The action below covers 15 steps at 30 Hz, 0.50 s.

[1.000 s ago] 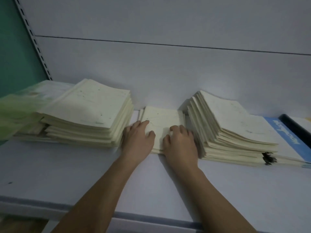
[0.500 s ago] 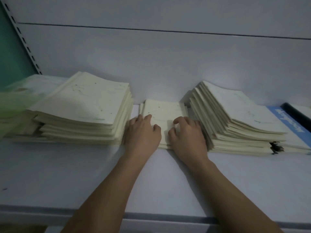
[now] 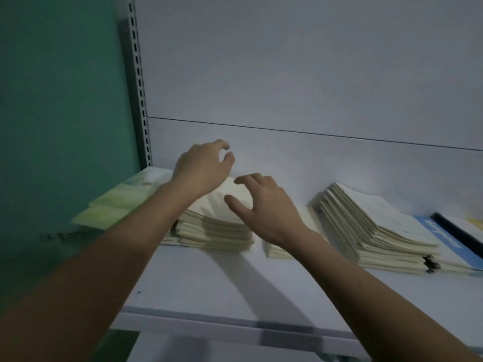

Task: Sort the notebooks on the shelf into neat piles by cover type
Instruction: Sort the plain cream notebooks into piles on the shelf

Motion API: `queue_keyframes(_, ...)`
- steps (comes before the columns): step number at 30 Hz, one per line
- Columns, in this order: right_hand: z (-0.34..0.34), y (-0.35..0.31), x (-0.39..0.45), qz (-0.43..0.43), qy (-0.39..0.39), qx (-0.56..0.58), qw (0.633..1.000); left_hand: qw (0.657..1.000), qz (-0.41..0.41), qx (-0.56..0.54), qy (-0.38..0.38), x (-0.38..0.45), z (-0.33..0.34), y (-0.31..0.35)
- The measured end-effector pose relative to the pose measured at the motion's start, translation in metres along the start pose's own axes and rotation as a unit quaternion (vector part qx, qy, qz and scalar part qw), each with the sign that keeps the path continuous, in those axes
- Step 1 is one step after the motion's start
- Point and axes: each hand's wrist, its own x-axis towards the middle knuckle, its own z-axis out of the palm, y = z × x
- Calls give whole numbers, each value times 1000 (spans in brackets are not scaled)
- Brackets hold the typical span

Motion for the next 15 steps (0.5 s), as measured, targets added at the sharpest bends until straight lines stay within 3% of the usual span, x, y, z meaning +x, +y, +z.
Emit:
queue_keyframes(4, 23, -27, 34, 47, -184, -34, 981, 993, -65, 18, -95, -3, -16, -59)
queue_keyframes(7, 47, -31, 36, 93, -257, -38, 961, 990, -61, -7, -128, -17, -16, -79)
queue_keyframes(9, 59, -35, 15, 73, -233, -89, 966, 988, -59, -35, -141, -27, -15, -87)
queue_keyframes(13, 59, -42, -36, 33, -115, -146, 982, 989, -18, -97, -114, -38, -12, -93)
queue_keyframes(15, 48, -44, -45, 30, -120, -140, 982, 987, -8, -135, -81, -40, -13, -88)
